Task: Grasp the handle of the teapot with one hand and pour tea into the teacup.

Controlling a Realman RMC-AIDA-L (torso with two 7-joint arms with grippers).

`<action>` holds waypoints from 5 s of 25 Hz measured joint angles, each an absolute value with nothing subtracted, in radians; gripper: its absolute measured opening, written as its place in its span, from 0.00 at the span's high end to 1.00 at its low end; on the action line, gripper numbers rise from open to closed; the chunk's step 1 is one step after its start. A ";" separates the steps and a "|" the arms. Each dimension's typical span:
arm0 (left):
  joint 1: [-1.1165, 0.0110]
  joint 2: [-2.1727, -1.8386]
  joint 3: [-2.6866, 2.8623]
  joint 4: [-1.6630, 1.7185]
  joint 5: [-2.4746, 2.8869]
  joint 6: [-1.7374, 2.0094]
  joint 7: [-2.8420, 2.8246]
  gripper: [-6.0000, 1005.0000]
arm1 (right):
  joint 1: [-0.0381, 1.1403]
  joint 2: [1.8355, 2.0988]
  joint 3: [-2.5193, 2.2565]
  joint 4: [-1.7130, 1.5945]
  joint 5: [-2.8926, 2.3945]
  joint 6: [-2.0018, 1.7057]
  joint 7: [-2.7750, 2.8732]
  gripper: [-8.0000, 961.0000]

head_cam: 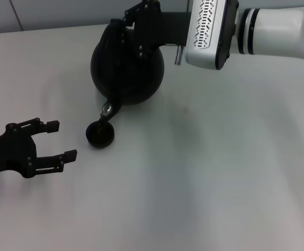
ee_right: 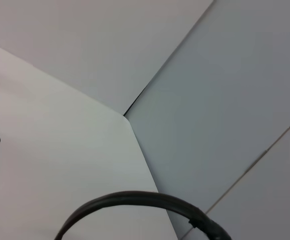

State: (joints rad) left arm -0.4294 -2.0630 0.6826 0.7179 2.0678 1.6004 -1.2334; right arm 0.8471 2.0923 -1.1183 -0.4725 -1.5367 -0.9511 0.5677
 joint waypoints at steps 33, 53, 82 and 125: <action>-0.431 -2.066 0.683 0.715 2.051 1.570 -1.225 0.14 | 0.609 2.080 -1.102 -0.465 -1.018 -1.009 0.682 0.90; -0.421 -2.065 0.693 0.710 2.037 1.547 -1.219 0.14 | 0.495 2.066 -1.027 -0.397 -1.022 -0.937 0.951 0.90; -0.430 -2.066 0.695 0.703 2.037 1.546 -1.216 0.14 | 0.525 2.074 -1.043 -0.380 -1.107 -0.828 0.959 0.85; -0.366 -2.066 0.694 0.644 1.911 1.786 -1.141 0.14 | 0.289 2.074 -0.978 -0.423 -1.363 -1.630 0.782 0.27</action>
State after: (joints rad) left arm -0.3664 -2.0660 0.6936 0.6439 1.9112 1.7859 -1.1411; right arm 0.2893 2.0744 -0.9784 -0.4226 -1.3629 -1.6305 0.7822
